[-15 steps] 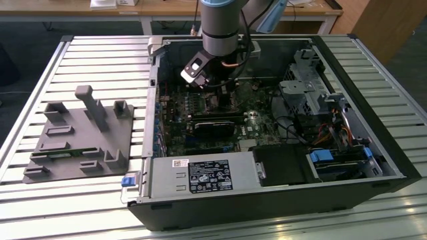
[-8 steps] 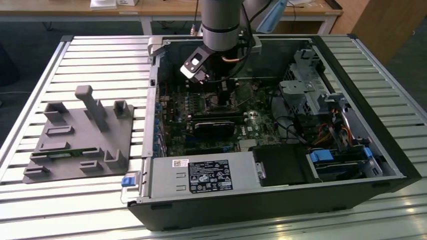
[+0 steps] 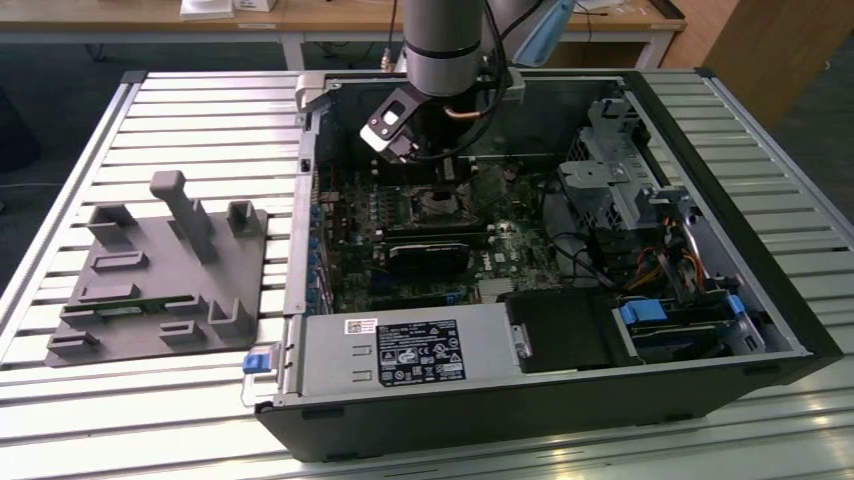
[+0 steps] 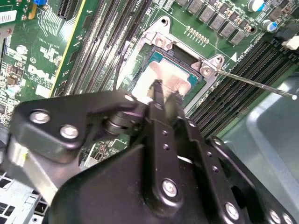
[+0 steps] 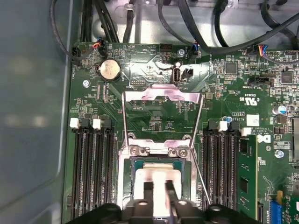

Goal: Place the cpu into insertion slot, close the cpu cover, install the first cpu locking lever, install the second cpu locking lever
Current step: 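Place the cpu into insertion slot, then close the cpu cover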

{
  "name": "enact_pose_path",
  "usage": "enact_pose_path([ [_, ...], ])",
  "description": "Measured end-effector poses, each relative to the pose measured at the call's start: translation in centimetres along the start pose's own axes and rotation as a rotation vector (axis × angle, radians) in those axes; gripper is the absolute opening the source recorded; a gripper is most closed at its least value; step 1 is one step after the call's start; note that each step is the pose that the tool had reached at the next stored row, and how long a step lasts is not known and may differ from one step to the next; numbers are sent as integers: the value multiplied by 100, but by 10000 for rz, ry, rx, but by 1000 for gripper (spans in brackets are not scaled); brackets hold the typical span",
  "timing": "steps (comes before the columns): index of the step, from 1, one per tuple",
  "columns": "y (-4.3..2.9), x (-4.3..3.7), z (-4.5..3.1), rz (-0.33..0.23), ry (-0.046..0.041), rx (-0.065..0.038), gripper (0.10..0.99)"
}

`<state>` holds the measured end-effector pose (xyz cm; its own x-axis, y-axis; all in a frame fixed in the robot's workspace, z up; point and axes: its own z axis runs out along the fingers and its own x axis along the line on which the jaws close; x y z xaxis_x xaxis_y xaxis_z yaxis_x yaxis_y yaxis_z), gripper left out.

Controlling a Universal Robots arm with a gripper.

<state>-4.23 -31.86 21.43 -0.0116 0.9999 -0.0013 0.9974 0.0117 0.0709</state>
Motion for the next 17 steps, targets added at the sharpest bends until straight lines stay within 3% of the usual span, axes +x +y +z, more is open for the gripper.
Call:
enact_pose_path([
  [2,4,0,-6,2,-1,28,122],
  [3,4,0,-9,3,-1,30,106],
  [12,7,0,-37,3,-1,35,106],
  [17,11,0,-89,3,1,36,106],
])
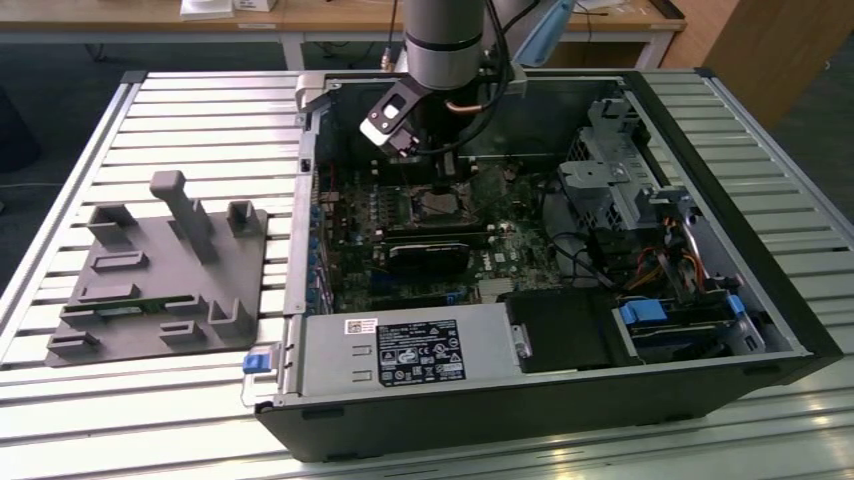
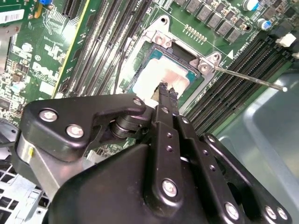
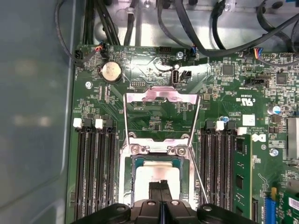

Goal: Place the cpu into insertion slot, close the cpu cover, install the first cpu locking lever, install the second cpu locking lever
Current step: 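Close the cpu cover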

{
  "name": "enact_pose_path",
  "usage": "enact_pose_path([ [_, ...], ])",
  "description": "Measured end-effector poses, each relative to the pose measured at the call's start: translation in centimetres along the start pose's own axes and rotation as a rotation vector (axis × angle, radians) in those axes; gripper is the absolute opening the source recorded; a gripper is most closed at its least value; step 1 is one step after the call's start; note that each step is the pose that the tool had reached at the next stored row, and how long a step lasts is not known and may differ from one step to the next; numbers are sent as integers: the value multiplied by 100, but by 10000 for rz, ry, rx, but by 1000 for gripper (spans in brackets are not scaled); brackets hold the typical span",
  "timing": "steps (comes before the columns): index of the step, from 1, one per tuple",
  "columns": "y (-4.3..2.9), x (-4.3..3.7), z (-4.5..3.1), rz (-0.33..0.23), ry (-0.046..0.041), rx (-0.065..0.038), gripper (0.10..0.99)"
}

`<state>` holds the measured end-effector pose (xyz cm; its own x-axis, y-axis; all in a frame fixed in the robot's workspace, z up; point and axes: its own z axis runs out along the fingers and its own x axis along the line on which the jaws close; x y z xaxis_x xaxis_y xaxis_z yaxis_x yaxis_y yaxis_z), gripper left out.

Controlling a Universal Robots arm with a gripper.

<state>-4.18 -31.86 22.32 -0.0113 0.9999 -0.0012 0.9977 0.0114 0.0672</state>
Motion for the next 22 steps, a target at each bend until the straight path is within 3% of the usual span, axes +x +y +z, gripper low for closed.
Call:
enact_pose_path([
  [7,13,0,-190,0,-1,9,106],
  [13,30,-1,-443,0,-2,16,106],
  [16,32,-11,-466,-2,0,16,106],
  [22,36,-162,-465,5,0,18,106],
])
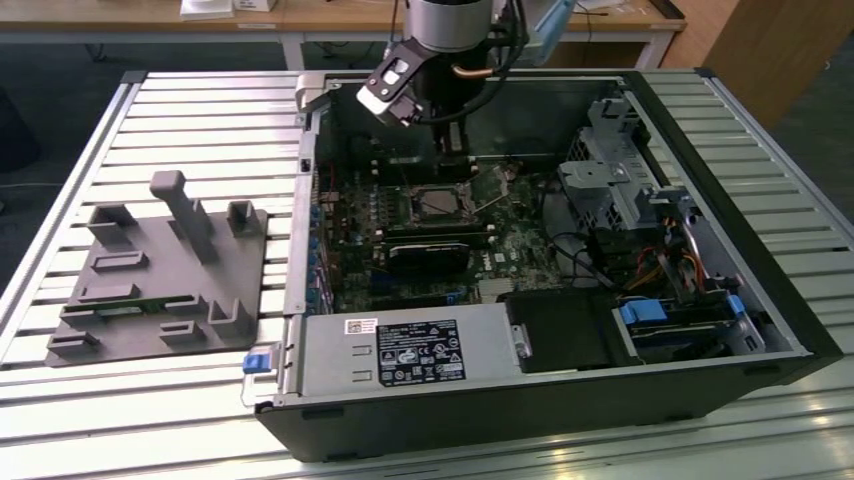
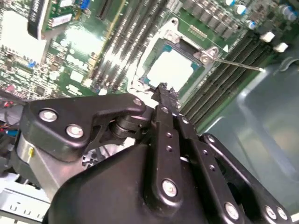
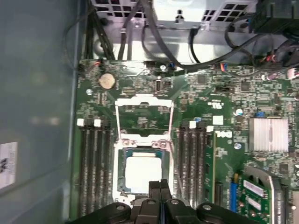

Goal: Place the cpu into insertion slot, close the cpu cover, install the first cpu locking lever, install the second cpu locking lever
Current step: 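Close the cpu cover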

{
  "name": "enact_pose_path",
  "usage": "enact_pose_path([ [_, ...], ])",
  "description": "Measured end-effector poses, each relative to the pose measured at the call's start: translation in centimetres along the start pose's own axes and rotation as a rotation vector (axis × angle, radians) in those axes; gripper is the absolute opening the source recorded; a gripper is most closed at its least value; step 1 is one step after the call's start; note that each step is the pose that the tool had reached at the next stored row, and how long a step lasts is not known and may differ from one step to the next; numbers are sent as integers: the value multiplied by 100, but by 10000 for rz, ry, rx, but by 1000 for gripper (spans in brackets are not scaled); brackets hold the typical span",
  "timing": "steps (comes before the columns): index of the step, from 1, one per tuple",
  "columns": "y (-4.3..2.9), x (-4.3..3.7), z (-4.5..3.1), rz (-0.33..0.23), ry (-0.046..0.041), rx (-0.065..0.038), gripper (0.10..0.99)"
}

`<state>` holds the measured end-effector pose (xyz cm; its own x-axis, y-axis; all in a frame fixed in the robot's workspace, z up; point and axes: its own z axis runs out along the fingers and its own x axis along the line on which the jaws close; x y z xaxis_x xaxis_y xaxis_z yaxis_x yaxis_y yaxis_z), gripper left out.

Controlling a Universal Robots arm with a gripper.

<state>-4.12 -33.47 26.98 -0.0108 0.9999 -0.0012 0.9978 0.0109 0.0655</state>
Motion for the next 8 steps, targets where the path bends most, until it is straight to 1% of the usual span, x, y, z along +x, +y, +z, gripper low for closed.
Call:
enact_pose_path([
  [1,24,-8,3,1,2,12,106],
  [5,181,-11,16,0,16,121,106],
  [8,296,-13,31,-56,23,139,106],
])
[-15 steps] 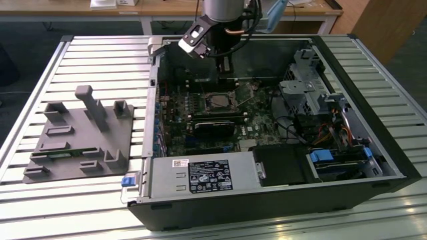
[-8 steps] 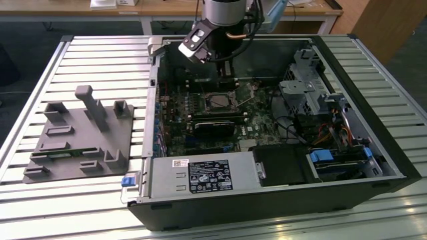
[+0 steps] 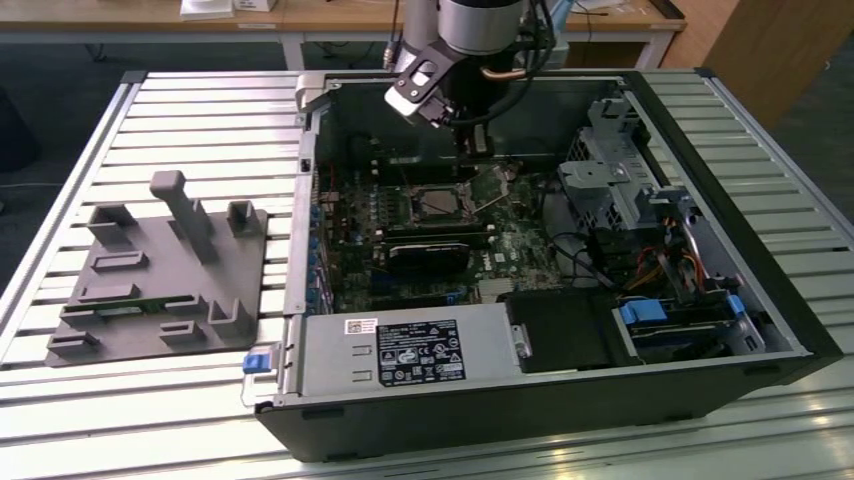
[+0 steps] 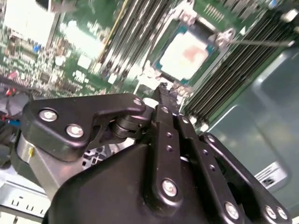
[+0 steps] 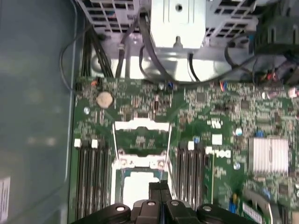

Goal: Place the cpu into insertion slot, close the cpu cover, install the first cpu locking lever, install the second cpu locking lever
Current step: 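Close the cpu cover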

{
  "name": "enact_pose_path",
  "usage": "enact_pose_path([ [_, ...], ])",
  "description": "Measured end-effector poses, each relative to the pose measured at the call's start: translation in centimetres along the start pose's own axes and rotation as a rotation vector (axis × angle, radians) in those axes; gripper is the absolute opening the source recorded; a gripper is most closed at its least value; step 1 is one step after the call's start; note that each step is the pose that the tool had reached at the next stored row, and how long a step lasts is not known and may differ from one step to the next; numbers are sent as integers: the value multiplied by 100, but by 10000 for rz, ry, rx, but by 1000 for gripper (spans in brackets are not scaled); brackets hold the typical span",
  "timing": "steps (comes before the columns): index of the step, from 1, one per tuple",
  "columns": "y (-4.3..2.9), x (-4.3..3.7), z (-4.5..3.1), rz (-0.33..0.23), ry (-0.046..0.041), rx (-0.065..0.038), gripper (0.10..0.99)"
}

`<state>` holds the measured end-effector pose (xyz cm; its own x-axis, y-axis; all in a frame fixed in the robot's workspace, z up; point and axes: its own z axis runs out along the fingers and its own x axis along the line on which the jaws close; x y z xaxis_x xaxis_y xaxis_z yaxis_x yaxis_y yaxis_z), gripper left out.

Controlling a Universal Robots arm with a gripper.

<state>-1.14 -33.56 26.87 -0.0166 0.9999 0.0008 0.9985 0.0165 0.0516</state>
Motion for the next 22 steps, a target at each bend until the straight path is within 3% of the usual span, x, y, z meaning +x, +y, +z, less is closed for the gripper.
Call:
enact_pose_path([
  [4,69,12,29,-51,2,1,106],
  [10,80,25,89,-173,7,7,106],
  [15,238,32,115,-185,10,64,106],
  [22,352,86,138,-185,0,81,106],
])
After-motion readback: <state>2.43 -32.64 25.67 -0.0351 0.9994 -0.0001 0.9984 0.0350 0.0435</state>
